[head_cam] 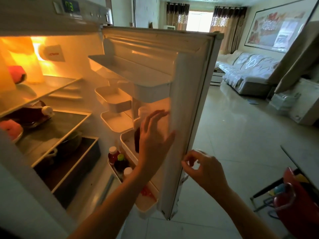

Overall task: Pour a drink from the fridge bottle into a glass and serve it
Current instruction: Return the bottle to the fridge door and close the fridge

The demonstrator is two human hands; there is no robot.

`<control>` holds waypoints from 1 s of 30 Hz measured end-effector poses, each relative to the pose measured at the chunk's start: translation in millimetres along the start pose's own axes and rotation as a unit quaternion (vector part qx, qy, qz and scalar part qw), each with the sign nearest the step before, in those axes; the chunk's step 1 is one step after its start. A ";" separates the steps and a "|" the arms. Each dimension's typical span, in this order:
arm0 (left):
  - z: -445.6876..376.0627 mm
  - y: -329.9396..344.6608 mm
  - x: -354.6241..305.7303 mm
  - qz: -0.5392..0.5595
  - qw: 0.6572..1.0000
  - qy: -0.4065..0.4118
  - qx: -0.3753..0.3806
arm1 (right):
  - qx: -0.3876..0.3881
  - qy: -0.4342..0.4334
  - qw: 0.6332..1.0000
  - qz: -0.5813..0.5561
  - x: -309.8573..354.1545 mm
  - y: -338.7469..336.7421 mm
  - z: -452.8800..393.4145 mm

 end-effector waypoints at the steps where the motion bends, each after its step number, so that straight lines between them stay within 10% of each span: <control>1: 1.5 9.4 -7.3 0.038 0.999 -0.008 0.035 | -0.028 0.015 0.999 -0.015 -9.6 -5.5 -0.5; 20: 20.0 -35.5 -26.0 -0.057 0.989 -0.131 -0.035 | 0.134 -0.136 0.963 -0.191 -2.5 43.1 9.9; 30: 45.3 -127.5 -11.3 -0.211 0.964 -0.141 -0.074 | 0.300 -0.248 0.916 -0.095 55.5 138.3 37.6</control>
Point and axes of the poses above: each hand's wrist, its own z-axis away from the middle knuckle, its own y-axis out of the palm, x = y × z, the point moved 6 cm from there along -z, towards the middle knuckle, and after that the axes turned 6 degrees about -z, right-handed, at the moved point
